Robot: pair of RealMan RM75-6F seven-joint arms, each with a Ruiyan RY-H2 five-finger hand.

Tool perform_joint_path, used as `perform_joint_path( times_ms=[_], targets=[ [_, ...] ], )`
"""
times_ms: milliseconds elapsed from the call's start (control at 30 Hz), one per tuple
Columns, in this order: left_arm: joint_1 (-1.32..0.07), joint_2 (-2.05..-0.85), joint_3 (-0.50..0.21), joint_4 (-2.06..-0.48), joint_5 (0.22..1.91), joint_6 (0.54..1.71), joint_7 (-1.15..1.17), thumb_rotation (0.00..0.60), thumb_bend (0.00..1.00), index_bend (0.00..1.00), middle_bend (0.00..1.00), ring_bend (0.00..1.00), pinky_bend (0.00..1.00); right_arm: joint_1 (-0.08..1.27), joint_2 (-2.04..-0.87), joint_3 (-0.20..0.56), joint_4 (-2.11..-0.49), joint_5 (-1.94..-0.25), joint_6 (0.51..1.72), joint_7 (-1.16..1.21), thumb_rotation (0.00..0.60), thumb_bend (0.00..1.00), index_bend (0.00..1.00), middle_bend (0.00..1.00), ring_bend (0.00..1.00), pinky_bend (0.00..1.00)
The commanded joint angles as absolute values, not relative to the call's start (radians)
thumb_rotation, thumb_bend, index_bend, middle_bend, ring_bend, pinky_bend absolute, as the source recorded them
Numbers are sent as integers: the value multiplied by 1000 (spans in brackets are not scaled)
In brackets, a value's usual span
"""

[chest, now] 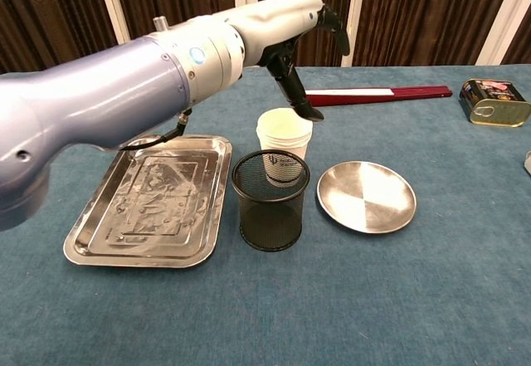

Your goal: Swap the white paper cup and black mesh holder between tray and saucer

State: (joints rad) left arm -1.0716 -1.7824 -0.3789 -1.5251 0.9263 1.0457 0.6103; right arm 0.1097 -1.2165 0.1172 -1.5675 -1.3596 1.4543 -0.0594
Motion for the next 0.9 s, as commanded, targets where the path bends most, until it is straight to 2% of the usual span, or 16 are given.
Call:
perform_joint_path(
  times_ms=[33, 567, 733, 833, 900],
  targets=[
    [-1077, -1797, -381, -1484, 911, 1034, 588, 600, 0, 254, 15, 0, 29, 110, -1218, 117, -1566, -1359, 1451, -59, 600, 0, 0, 0, 0, 0],
    [-1068, -1861, -320, -1249, 967, 959, 438, 600, 0, 244, 18, 0, 37, 108, -1220, 125, -1556, -1358, 1451, -53, 600, 0, 0, 0, 0, 0],
    [-1045, -1856, -295, -1299, 997, 982, 428, 600, 0, 244, 18, 0, 38, 107, -1220, 128, -1557, -1355, 1451, -51, 600, 0, 0, 0, 0, 0],
    [-1040, -1854, -294, -1305, 1002, 985, 423, 600, 2, 243, 31, 0, 79, 107, -1220, 127, -1559, -1359, 1451, -48, 600, 0, 0, 0, 0, 0],
    [-1037, -1854, -292, -1305, 1002, 983, 426, 600, 37, 248, 74, 17, 144, 107, -1220, 125, -1561, -1364, 1450, -46, 600, 0, 0, 0, 0, 0]
  ],
)
